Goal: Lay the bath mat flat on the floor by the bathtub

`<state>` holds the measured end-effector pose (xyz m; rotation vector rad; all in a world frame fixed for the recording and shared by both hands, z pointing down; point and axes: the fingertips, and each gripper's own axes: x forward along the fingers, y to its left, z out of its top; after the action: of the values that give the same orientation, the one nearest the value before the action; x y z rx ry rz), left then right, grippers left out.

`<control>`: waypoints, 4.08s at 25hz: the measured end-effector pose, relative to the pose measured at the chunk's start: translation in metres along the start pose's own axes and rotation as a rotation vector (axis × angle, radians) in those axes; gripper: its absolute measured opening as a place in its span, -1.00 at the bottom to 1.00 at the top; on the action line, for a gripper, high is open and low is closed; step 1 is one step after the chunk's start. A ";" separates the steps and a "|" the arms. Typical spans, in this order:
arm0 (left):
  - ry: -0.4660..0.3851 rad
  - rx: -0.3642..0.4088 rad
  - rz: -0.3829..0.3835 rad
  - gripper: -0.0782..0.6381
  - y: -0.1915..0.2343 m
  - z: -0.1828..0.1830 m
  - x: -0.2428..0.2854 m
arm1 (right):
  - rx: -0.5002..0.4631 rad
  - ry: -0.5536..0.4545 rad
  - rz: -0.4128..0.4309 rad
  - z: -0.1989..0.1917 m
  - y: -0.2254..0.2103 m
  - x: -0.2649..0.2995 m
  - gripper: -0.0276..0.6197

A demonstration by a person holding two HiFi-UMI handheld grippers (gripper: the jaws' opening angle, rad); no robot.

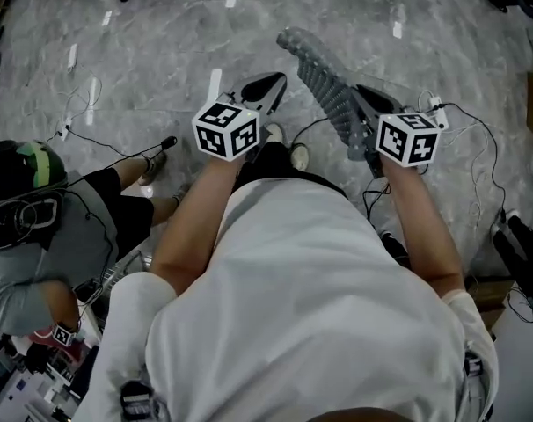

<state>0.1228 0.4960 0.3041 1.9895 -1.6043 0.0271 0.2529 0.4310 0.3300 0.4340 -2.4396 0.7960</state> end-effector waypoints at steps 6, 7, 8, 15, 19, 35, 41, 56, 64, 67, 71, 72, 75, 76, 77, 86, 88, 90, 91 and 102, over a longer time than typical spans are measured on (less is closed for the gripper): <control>-0.010 -0.038 -0.020 -0.73 0.019 0.007 0.015 | 0.060 0.012 0.024 0.018 -0.012 0.034 -0.75; -0.010 -0.038 -0.026 -0.73 0.023 0.010 0.017 | 0.063 0.019 0.022 0.021 -0.013 0.040 -0.75; -0.010 -0.038 -0.034 -0.73 0.028 0.013 0.019 | 0.066 0.025 0.019 0.024 -0.014 0.046 -0.75; 0.003 -0.049 -0.112 -0.73 0.077 0.041 0.036 | 0.060 0.078 -0.009 0.052 -0.020 0.097 -0.75; 0.000 -0.064 -0.126 -0.73 0.116 0.060 0.043 | 0.051 0.082 -0.022 0.076 -0.019 0.124 -0.75; -0.129 -0.136 -0.038 -0.73 0.252 0.116 0.031 | 0.017 0.062 -0.030 0.213 0.001 0.251 -0.75; -0.117 -0.153 0.001 -0.73 0.280 0.121 0.043 | 0.046 0.033 -0.009 0.253 -0.012 0.302 -0.75; -0.051 -0.101 0.003 -0.73 0.304 0.178 0.159 | 0.065 0.004 0.027 0.332 -0.109 0.426 -0.75; 0.006 -0.136 -0.016 -0.73 0.297 0.196 0.268 | 0.025 0.039 0.040 0.368 -0.194 0.483 -0.75; 0.048 -0.139 -0.031 -0.73 0.302 0.199 0.318 | 0.031 0.045 0.051 0.378 -0.229 0.510 -0.75; 0.092 -0.138 -0.041 -0.73 0.309 0.206 0.382 | 0.090 0.032 0.082 0.390 -0.279 0.542 -0.75; 0.099 -0.141 -0.042 -0.73 0.309 0.208 0.396 | 0.109 0.026 0.090 0.392 -0.292 0.547 -0.75; 0.117 -0.152 -0.046 -0.73 0.317 0.211 0.440 | 0.160 0.000 0.106 0.400 -0.335 0.566 -0.75; 0.127 -0.154 -0.051 -0.73 0.322 0.210 0.454 | 0.171 -0.011 0.095 0.403 -0.353 0.573 -0.75; 0.140 -0.156 -0.059 -0.73 0.327 0.208 0.467 | 0.183 -0.021 0.075 0.404 -0.373 0.580 -0.75; 0.303 -0.113 -0.226 -0.73 0.313 0.168 0.576 | 0.349 -0.130 -0.094 0.370 -0.570 0.567 -0.75; 0.324 -0.106 -0.255 -0.73 0.310 0.162 0.595 | 0.357 -0.138 -0.158 0.358 -0.612 0.551 -0.75; 0.348 -0.099 -0.285 -0.73 0.308 0.155 0.610 | 0.368 -0.137 -0.208 0.343 -0.648 0.535 -0.74; 0.362 -0.096 -0.301 -0.73 0.307 0.152 0.618 | 0.372 -0.133 -0.227 0.335 -0.664 0.528 -0.74; 0.488 -0.001 -0.434 -0.73 0.278 0.118 0.694 | 0.330 -0.062 -0.402 0.254 -0.823 0.463 -0.73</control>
<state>0.0254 -0.2044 0.5728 2.0839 -0.8554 0.3174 0.1498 -0.4258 0.7905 1.0485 -2.1674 1.0123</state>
